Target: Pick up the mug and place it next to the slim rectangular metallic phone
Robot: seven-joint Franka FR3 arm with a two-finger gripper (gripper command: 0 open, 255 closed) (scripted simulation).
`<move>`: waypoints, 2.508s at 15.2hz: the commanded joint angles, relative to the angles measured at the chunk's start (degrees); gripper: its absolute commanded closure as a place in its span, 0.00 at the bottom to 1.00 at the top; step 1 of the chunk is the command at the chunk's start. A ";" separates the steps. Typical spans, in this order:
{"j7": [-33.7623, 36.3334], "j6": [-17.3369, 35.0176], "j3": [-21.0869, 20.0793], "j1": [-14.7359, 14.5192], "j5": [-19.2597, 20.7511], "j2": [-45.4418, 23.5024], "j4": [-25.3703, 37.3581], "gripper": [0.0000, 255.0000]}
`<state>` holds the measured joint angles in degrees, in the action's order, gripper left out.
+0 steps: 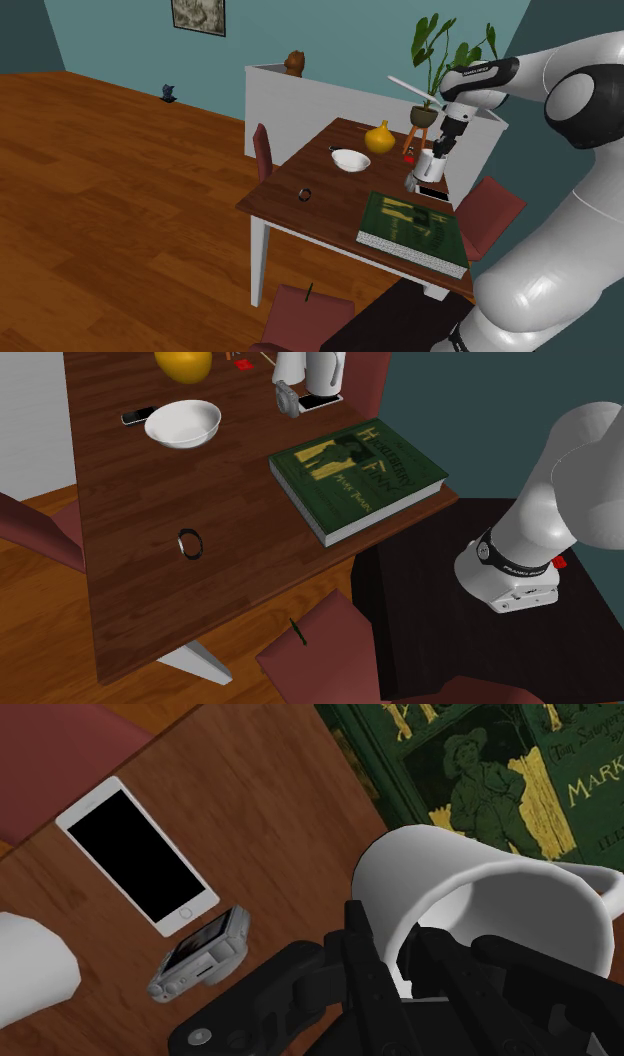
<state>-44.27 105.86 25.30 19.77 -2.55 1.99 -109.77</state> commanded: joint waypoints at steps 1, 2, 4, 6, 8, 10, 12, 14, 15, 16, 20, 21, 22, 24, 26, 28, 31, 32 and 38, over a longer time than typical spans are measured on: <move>-0.25 1.50 0.06 0.04 -0.18 -0.36 -1.15 1.00; -0.34 2.25 0.07 0.05 -0.25 -0.50 -1.78 1.00; -0.52 3.75 0.10 0.07 -0.42 -0.81 -2.99 1.00; -0.72 5.23 0.14 0.09 -0.61 -1.18 -4.15 1.00; -0.95 6.72 0.17 0.12 -0.84 -1.60 -5.27 1.00; -1.20 8.19 0.19 0.14 -1.10 -2.08 -6.33 1.00; -1.47 9.67 0.22 0.17 -1.39 -2.60 -7.34 1.00; -1.76 11.13 0.24 0.20 -1.72 -3.18 -8.30 1.00; -1.92 11.86 0.24 0.21 -1.90 -3.49 -8.76 1.00; -2.08 12.59 0.25 0.23 -2.08 -3.81 -9.21 1.00; -2.79 15.48 0.24 0.31 -2.93 -5.21 -10.88 1.00; -2.99 16.20 0.24 0.33 -3.16 -5.59 -11.26 1.00; -3.19 16.92 0.23 0.35 -3.41 -5.99 -11.63 1.00; -3.62 18.34 0.20 0.39 -3.94 -6.82 -12.34 1.00; -4.05 19.66 0.17 0.43 -4.47 -7.63 -12.96 1.00; -4.05 19.66 0.18 0.42 -4.47 -7.63 -12.96 1.00; -4.05 19.66 0.19 0.41 -4.47 -7.63 -12.96 1.00; -4.05 19.66 0.19 0.41 -4.47 -7.63 -12.96 1.00; -4.60 19.36 0.44 0.72 -4.54 -7.71 -12.64 0.00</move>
<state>-48.87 125.29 25.76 20.50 -7.07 -5.68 -122.33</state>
